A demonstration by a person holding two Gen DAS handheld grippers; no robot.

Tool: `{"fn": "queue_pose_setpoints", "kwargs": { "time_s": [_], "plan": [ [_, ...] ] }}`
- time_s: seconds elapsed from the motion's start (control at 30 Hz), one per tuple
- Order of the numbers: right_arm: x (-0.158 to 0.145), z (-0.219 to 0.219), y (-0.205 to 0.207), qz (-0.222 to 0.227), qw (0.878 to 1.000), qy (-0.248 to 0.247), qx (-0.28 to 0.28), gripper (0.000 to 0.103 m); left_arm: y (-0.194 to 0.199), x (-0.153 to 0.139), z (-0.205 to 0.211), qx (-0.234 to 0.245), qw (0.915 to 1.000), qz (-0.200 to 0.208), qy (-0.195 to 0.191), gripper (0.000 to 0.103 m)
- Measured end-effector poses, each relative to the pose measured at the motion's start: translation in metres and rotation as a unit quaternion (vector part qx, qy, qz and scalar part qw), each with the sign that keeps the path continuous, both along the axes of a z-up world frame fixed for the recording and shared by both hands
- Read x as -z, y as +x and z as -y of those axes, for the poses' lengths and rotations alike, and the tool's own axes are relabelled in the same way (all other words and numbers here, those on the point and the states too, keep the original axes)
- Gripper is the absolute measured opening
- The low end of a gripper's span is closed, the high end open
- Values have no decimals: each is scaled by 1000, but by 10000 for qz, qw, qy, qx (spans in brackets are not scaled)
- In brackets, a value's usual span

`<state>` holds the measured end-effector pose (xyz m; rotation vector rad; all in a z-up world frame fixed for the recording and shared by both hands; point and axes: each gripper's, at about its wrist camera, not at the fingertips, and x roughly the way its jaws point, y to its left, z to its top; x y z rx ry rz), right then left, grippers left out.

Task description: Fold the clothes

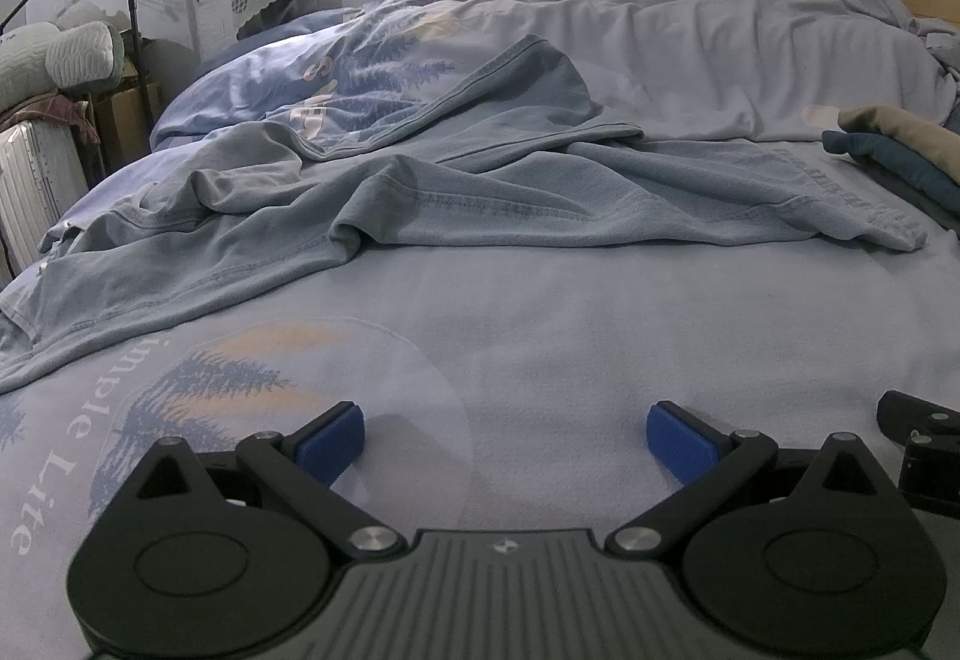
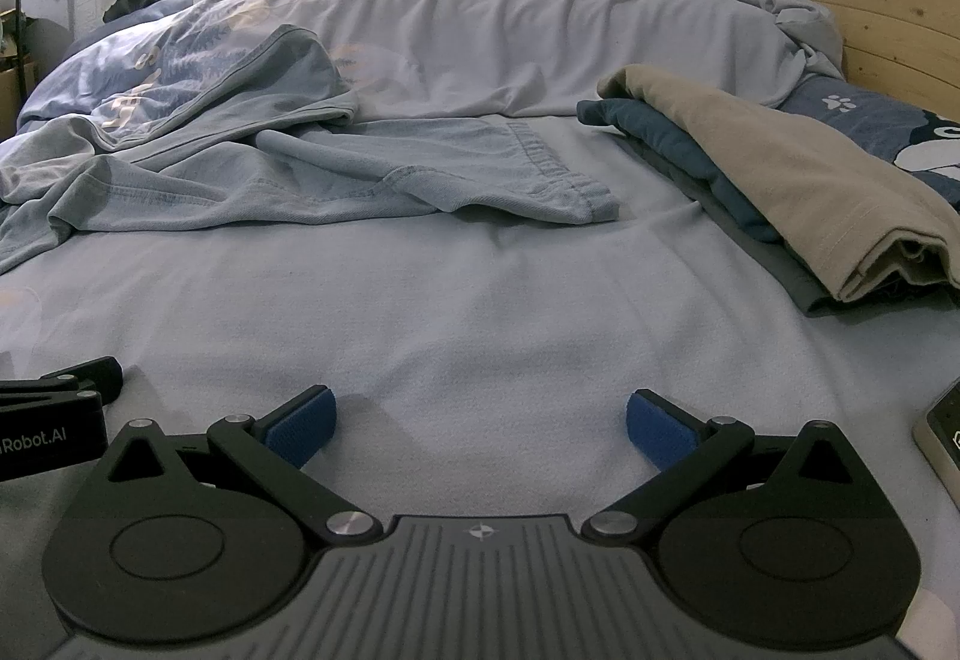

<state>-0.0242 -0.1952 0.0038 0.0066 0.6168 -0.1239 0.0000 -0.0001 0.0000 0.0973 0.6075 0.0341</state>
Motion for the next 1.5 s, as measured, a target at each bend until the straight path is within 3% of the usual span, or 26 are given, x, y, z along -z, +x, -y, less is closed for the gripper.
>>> {"fn": "queue_pose_setpoints", "kwargs": {
  "time_s": [1.07,1.3,1.5],
  "plan": [
    [-1,0,0,-1,10000,-2,-1,103,-3,0,-1,-12,10000,-21,-80,103],
    [0,1,1,-16,10000,58,-10,103,0,-1,-8,-39,9998,-60,-211,103],
    [-1,1,0,-15,10000,65,-14,103,-2,-6,-21,-118,9980,-100,-609,102]
  ]
}}
